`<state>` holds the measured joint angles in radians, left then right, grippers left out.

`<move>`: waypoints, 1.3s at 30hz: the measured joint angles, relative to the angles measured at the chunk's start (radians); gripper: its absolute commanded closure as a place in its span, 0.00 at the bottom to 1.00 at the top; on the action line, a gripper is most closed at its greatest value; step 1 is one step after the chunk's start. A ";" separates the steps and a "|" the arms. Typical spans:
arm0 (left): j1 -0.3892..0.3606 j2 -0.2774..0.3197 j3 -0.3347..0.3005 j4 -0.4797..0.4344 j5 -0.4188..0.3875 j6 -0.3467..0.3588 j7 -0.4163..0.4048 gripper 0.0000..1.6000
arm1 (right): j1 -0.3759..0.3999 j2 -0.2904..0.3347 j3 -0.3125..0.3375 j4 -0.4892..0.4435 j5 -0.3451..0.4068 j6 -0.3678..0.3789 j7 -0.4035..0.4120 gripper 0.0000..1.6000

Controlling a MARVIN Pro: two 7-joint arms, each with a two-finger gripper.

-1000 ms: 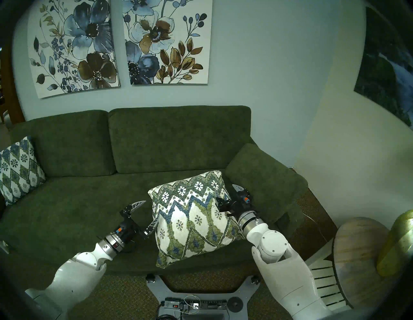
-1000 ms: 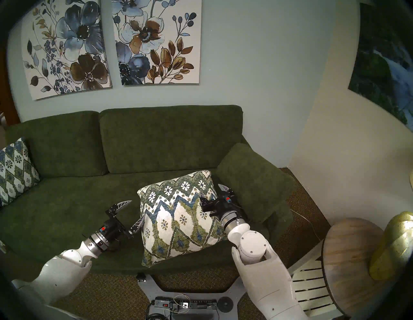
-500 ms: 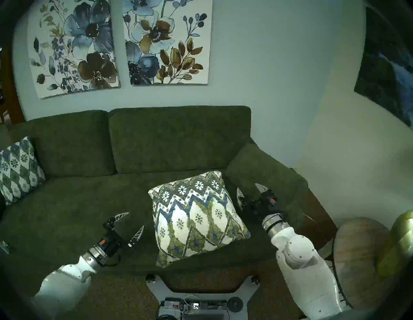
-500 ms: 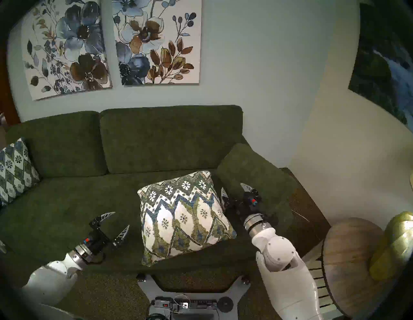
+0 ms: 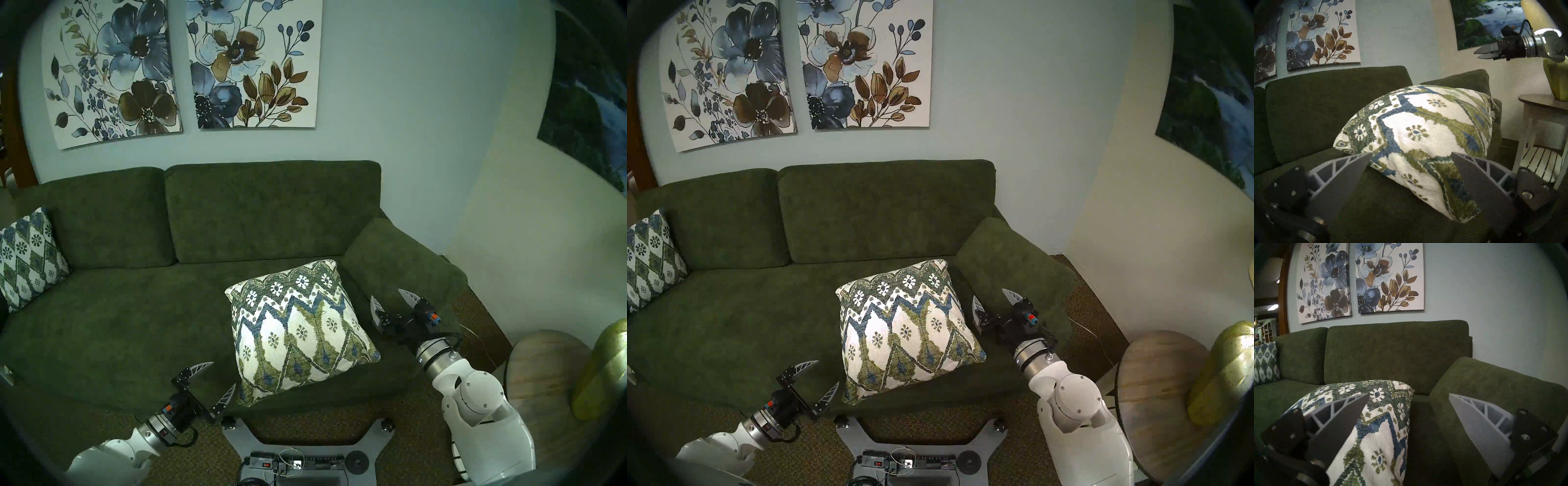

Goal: Fluff a cushion

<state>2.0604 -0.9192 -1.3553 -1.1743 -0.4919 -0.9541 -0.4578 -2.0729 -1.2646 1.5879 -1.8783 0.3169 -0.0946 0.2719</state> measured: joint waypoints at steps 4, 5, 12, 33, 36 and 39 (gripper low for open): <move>0.041 0.022 -0.066 -0.059 -0.014 0.000 0.020 0.00 | -0.030 0.003 0.013 -0.022 0.014 0.008 0.009 0.00; 0.051 0.029 -0.089 -0.078 -0.018 0.000 0.025 0.00 | -0.038 0.003 0.018 -0.030 0.019 0.010 0.011 0.00; 0.080 0.049 -0.201 -0.175 -0.031 0.000 0.037 0.00 | -0.077 0.005 0.050 -0.089 0.042 0.005 0.021 0.00; 0.151 0.057 -0.294 -0.413 -0.243 -0.001 -0.099 0.00 | -0.139 0.010 0.094 -0.262 0.101 0.086 0.028 0.00; 0.151 0.061 -0.292 -0.414 -0.264 -0.001 -0.119 0.00 | -0.137 0.006 0.092 -0.266 0.101 0.100 0.011 0.00; 0.145 0.062 -0.284 -0.411 -0.271 -0.002 -0.131 0.00 | -0.134 -0.003 0.083 -0.268 0.100 0.112 -0.007 0.00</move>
<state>2.2055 -0.8567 -1.6390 -1.5850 -0.7629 -0.9558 -0.5887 -2.2074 -1.2679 1.6711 -2.1459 0.4164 0.0177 0.2644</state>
